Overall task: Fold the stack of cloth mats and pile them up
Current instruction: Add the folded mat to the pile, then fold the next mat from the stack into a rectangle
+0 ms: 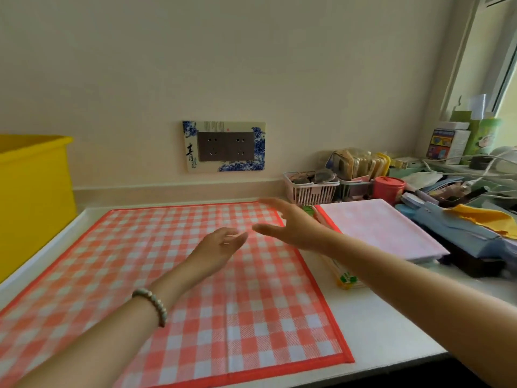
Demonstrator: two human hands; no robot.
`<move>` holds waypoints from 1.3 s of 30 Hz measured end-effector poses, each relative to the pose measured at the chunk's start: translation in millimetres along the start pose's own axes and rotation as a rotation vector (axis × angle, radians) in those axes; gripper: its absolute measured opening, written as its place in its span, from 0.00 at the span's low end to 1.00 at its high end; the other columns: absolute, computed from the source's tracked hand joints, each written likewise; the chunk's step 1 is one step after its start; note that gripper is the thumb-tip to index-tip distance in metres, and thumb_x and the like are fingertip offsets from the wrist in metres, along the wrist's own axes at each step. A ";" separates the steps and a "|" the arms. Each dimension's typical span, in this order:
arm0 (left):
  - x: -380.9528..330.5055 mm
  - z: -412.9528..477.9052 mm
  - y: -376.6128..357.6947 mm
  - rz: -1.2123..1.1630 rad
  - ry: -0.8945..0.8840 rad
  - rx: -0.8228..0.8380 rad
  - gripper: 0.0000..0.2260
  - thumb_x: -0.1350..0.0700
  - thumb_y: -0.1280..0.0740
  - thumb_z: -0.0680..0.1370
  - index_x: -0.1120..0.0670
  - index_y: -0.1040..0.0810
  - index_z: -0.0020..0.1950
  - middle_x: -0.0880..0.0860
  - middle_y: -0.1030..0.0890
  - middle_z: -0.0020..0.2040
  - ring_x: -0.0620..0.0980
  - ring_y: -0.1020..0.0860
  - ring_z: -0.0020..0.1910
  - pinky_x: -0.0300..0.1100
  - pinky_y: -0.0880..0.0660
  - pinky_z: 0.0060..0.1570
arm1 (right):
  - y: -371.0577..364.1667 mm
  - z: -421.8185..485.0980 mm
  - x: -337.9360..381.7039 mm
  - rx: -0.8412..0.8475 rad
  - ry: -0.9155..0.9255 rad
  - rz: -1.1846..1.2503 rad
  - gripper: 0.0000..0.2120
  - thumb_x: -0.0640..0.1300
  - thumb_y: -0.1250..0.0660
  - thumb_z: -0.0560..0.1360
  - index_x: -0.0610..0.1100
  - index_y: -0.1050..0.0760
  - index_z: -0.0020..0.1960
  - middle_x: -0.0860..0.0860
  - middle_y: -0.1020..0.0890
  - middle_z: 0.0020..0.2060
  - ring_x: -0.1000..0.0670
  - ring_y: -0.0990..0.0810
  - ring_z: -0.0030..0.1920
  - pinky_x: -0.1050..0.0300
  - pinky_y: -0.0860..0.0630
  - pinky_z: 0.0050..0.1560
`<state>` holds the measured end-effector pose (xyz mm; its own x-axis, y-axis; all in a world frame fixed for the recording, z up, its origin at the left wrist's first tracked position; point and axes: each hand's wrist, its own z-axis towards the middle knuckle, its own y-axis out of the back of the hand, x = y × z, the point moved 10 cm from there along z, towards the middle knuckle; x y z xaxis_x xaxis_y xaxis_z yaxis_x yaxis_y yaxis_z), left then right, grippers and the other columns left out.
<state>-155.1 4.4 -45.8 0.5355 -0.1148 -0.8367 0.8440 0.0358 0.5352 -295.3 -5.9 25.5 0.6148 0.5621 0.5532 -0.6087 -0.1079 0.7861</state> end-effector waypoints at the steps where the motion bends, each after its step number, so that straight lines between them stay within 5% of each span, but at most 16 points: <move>1: 11.6 -7.9 11.1 0.062 0.004 -0.006 0.35 0.29 0.42 0.67 0.46 0.30 0.68 0.42 0.27 0.61 0.39 0.28 0.56 0.30 0.32 0.45 | -21.4 -0.1 5.4 0.035 0.005 -0.001 0.33 0.57 0.33 0.73 0.51 0.40 0.73 0.52 0.36 0.73 0.51 0.36 0.71 0.57 0.36 0.66; 6: 69.2 -57.2 60.0 0.273 0.072 0.013 0.39 0.28 0.42 0.66 0.48 0.34 0.72 0.45 0.31 0.70 0.40 0.33 0.67 0.36 0.37 0.65 | -116.7 -15.0 23.9 0.243 0.009 0.026 0.35 0.57 0.33 0.74 0.51 0.44 0.75 0.53 0.41 0.75 0.53 0.41 0.73 0.64 0.45 0.67; 11: 92.2 -108.4 85.9 0.485 0.082 0.112 0.39 0.28 0.43 0.66 0.44 0.39 0.74 0.43 0.38 0.73 0.36 0.39 0.66 0.33 0.44 0.64 | -153.3 -34.0 46.5 0.309 0.076 -0.031 0.34 0.59 0.34 0.73 0.53 0.43 0.74 0.56 0.41 0.75 0.55 0.41 0.73 0.58 0.43 0.72; 15: 92.6 -141.7 91.0 0.596 0.056 0.233 0.42 0.26 0.42 0.65 0.40 0.45 0.75 0.40 0.47 0.76 0.40 0.49 0.74 0.42 0.50 0.73 | -159.1 -57.5 60.9 0.370 0.140 -0.070 0.33 0.64 0.37 0.72 0.59 0.44 0.74 0.61 0.44 0.74 0.57 0.44 0.73 0.55 0.46 0.73; 24: 98.1 -179.8 77.9 0.644 0.040 0.428 0.41 0.23 0.37 0.61 0.24 0.54 0.69 0.31 0.59 0.73 0.35 0.63 0.72 0.49 0.59 0.72 | -160.6 -103.0 73.2 0.496 0.204 -0.068 0.31 0.70 0.37 0.68 0.70 0.42 0.69 0.76 0.45 0.68 0.74 0.49 0.67 0.67 0.48 0.67; 30: 92.4 -181.9 80.2 0.631 0.033 0.378 0.36 0.22 0.37 0.61 0.23 0.46 0.67 0.32 0.51 0.75 0.37 0.56 0.74 0.53 0.51 0.73 | -159.6 -107.5 77.4 0.489 0.207 -0.084 0.28 0.72 0.38 0.67 0.72 0.38 0.66 0.74 0.43 0.69 0.69 0.45 0.69 0.58 0.43 0.71; 36: 73.4 -182.8 84.7 0.547 -0.059 0.271 0.26 0.26 0.34 0.64 0.27 0.30 0.60 0.25 0.33 0.61 0.27 0.38 0.61 0.33 0.42 0.61 | -157.6 -111.0 83.8 0.488 0.256 -0.100 0.26 0.71 0.37 0.68 0.71 0.36 0.65 0.71 0.40 0.70 0.70 0.45 0.69 0.62 0.44 0.69; 39: 66.0 -180.3 91.7 0.470 -0.058 0.210 0.20 0.29 0.35 0.64 0.32 0.22 0.53 0.29 0.25 0.56 0.31 0.29 0.59 0.32 0.35 0.59 | -153.1 -110.0 86.6 0.478 0.251 -0.071 0.25 0.70 0.37 0.67 0.67 0.30 0.63 0.70 0.35 0.68 0.70 0.41 0.68 0.65 0.42 0.68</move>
<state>-36.7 179.2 -72.9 0.8473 -0.1897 -0.4961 0.4854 -0.1025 0.8683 -204.1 149.5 -77.3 0.4715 0.7538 0.4577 -0.2386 -0.3906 0.8891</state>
